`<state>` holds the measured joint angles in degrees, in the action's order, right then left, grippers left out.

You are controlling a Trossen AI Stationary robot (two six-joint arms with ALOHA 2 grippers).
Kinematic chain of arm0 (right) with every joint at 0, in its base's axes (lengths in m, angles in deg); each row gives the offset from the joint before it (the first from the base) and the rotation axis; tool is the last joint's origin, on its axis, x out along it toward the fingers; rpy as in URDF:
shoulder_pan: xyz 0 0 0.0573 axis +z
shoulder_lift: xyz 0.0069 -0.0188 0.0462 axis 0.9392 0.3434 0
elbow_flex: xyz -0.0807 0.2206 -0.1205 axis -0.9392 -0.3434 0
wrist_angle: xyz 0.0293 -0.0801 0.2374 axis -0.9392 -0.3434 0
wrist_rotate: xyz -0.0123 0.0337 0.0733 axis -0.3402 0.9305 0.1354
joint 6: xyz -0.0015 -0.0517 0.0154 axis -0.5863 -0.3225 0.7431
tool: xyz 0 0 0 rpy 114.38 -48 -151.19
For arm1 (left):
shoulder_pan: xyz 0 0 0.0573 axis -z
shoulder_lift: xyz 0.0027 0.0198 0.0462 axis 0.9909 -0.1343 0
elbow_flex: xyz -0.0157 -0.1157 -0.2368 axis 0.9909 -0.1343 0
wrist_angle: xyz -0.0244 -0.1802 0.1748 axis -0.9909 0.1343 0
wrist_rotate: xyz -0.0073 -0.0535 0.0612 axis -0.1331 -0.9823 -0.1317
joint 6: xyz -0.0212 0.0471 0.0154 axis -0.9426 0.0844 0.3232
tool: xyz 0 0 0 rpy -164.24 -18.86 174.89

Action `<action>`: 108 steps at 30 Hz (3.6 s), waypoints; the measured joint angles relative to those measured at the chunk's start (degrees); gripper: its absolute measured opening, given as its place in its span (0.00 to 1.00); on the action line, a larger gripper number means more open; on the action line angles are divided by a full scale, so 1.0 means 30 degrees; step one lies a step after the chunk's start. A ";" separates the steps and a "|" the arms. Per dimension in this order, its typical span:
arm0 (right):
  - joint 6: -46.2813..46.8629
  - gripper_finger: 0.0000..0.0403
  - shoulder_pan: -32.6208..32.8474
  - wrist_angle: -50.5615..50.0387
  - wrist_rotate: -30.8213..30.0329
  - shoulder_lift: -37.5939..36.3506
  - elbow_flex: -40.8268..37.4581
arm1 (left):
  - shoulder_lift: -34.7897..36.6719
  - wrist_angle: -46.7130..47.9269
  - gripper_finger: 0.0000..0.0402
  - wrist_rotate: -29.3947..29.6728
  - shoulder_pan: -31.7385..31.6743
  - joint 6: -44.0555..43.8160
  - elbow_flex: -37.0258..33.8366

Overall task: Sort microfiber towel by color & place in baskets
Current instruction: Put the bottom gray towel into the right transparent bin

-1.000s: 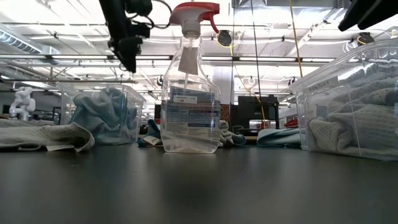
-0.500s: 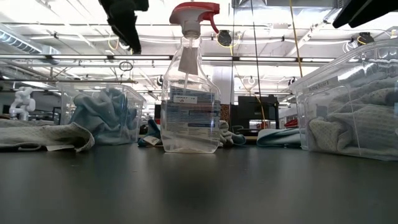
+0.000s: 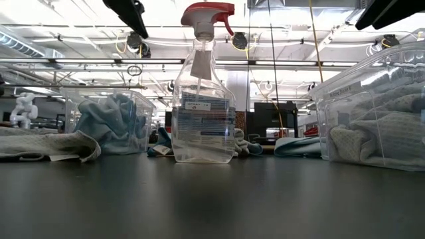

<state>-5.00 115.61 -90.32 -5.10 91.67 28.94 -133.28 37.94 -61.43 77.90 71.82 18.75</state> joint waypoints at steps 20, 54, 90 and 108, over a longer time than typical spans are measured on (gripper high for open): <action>0.0000 0.49 0.0000 -0.0233 0.0032 0.0000 0.0000 | -0.0073 0.1454 0.50 -0.1784 0.7271 -0.9213 -0.2787; -0.0007 0.49 0.0000 -0.0503 0.0102 0.0000 0.0000 | -0.0068 -0.5274 0.49 -0.1187 0.8918 -1.9925 -1.5733; -0.2616 0.49 0.0001 0.3318 0.0114 0.0000 0.0000 | 0.0015 -0.7228 0.01 -0.0237 1.0041 -1.2662 -0.7837; -0.6437 0.49 0.0007 0.8460 0.2127 0.0001 0.0000 | -0.0051 -1.3304 0.00 -0.0473 1.0883 -0.7604 -0.7147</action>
<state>-24.31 115.63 -64.94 1.28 91.67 28.94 -133.43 -1.97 -62.85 110.55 49.01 -2.69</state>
